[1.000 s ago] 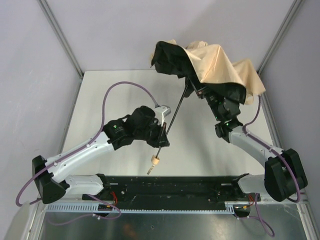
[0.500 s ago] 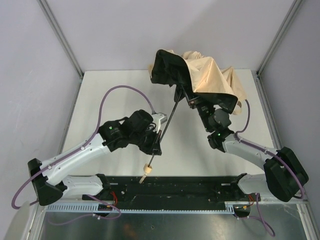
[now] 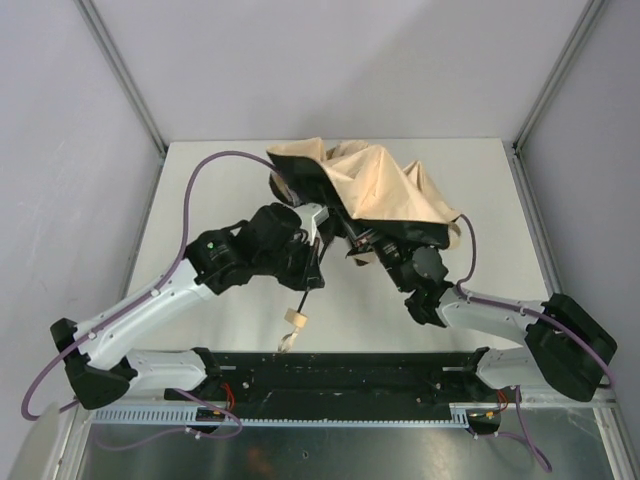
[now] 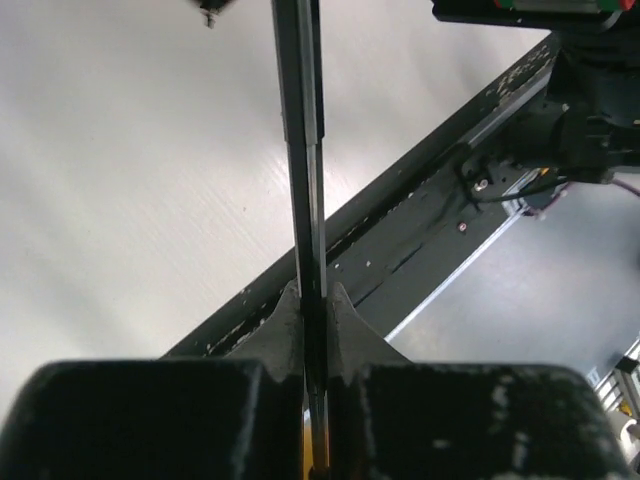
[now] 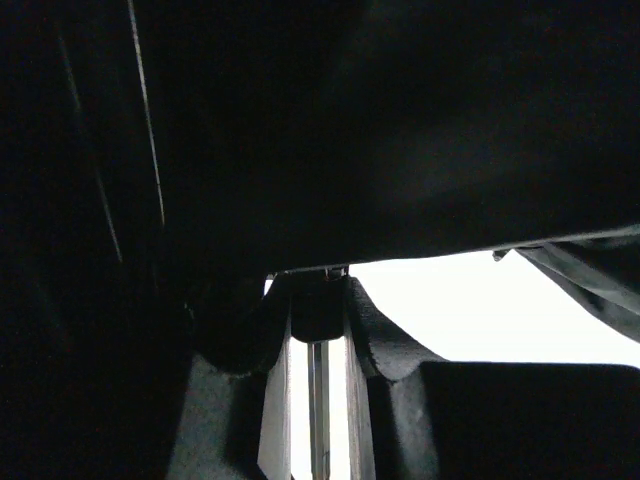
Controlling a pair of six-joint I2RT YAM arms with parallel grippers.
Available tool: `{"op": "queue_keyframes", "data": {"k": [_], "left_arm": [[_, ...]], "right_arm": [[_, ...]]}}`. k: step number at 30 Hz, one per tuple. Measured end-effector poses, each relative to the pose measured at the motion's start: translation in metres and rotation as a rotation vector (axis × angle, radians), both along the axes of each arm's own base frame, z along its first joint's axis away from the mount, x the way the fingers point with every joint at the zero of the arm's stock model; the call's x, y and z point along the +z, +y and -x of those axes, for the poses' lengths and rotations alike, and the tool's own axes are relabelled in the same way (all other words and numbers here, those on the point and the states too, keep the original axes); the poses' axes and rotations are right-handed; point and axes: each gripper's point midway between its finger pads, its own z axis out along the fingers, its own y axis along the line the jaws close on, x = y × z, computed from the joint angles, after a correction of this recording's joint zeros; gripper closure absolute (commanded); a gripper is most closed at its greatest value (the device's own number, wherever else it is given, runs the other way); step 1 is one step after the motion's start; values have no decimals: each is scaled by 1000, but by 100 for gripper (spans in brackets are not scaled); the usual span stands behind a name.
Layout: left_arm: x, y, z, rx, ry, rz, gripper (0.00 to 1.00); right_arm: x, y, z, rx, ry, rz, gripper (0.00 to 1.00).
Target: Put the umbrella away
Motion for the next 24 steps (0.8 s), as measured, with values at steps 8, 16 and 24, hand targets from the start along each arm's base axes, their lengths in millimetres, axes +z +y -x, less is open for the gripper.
{"op": "queue_keyframes", "data": {"k": [8, 16, 24], "left_arm": [[25, -37, -25, -8, -109, 146, 72], [104, -52, -57, 26, -394, 441, 19], [57, -61, -33, -68, -294, 460, 17]], "right_arm": [[29, -43, -19, -30, -100, -25, 100], [-6, -40, -18, 121, -55, 137, 100], [-12, -72, -44, 59, -27, 154, 100]]}}
